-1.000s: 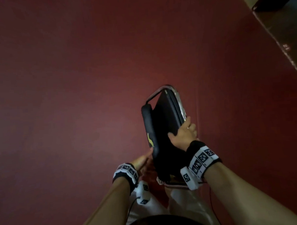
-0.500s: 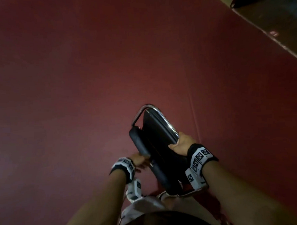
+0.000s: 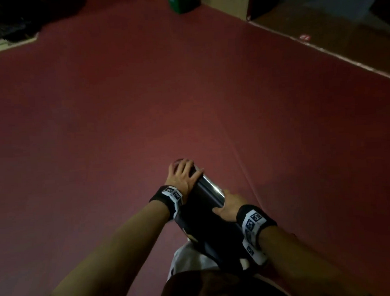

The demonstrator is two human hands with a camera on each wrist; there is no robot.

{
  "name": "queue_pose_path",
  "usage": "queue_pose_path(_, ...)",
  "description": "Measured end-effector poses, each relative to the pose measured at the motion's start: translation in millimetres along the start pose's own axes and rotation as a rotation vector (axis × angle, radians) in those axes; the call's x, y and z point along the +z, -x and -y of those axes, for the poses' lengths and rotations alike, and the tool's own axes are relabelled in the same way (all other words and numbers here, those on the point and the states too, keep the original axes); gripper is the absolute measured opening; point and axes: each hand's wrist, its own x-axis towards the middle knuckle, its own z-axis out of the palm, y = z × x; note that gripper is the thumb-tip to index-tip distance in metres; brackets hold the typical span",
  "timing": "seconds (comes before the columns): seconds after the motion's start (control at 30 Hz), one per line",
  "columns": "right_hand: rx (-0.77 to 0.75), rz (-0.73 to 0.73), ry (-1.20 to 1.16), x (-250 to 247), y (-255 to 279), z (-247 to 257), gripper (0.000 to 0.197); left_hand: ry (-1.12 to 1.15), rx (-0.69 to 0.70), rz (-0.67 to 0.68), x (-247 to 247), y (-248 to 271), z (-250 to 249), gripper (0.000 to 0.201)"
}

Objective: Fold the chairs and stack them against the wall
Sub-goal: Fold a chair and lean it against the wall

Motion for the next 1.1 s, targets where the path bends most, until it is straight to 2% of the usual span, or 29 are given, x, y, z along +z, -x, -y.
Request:
queue_pose_path(0.03,0.004,-0.01,0.018,-1,-3,-2,0.085,-0.057,0.043,0.026,-10,-14,-7,0.114)
queue_pose_path(0.13,0.041,-0.046,0.069,-12,-13,-8,0.085,-0.134,0.231,0.085,-45,-63,-20,0.074)
queue_pose_path(0.2,0.098,-0.042,0.044,-24,-19,-17,0.087,-0.146,0.357,0.144,-71,-95,-27,0.059)
queue_pose_path(0.27,0.138,-0.042,0.018,-37,-22,-25,0.09,-0.173,0.425,0.21,-84,-121,-31,0.057)
queue_pose_path(0.4,0.158,0.009,-0.114,-55,-21,-42,0.098,-0.221,0.521,0.341,-80,-173,-39,0.076)
queue_pose_path(0.5,0.244,0.054,-0.188,-60,-16,-52,0.113,-0.187,0.669,0.349,-89,-185,-47,0.071)
queue_pose_path(0.57,0.24,0.044,-0.206,-58,-7,-51,0.115,-0.155,0.75,0.384,-90,-187,-49,0.069)
queue_pose_path(0.67,0.251,0.029,-0.207,-54,-3,-45,0.107,-0.133,0.774,0.445,-83,-196,-45,0.07)
queue_pose_path(0.7,0.264,0.035,-0.185,-56,-4,-43,0.098,-0.131,0.772,0.434,-83,-197,-43,0.074)
queue_pose_path(0.8,0.264,0.114,-0.125,-60,-3,-36,0.053,-0.156,0.8,0.44,-87,-189,-39,0.067)
queue_pose_path(0.83,0.255,0.122,-0.111,-58,0,-35,0.046,-0.179,0.823,0.451,-87,-185,-39,0.064)
queue_pose_path(1.0,0.248,0.046,-0.01,-57,12,-39,0.042,-0.322,0.927,0.576,-102,-175,-52,0.068)
queue_pose_path(1.1,0.246,0.03,0.032,-84,23,-45,0.043,-0.324,0.942,0.537,-121,-179,-72,0.059)
